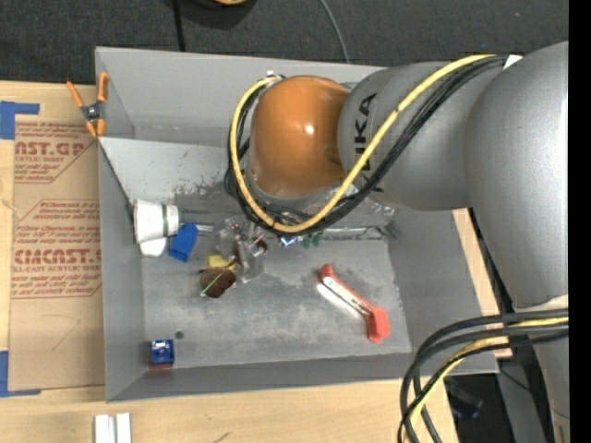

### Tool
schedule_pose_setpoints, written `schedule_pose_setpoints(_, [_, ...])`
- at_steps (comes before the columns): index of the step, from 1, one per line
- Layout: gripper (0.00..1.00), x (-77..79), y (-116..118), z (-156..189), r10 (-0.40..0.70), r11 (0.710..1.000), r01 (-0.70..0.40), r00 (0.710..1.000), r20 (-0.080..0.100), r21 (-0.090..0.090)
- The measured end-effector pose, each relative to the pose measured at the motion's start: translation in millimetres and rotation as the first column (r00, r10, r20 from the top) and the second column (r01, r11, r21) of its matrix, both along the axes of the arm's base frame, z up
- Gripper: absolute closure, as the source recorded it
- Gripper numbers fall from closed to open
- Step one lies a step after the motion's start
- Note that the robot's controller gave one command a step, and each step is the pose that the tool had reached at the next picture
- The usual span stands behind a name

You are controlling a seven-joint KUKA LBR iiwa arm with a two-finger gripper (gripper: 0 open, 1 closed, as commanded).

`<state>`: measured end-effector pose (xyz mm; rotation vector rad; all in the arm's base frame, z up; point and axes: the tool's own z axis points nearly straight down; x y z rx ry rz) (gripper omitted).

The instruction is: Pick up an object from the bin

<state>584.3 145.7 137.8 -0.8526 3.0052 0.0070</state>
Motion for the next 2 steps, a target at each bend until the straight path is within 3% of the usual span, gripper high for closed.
schedule_pose_setpoints(1, [1.00, 6.2, 10, -43, 0.053, 0.999, -0.053, 0.999, 0.008, 0.001])
schedule_pose_setpoints(2, [1.00, 5.5, 9, -56, 0.063, 0.998, -0.063, 0.998, 0.008, 0.003])
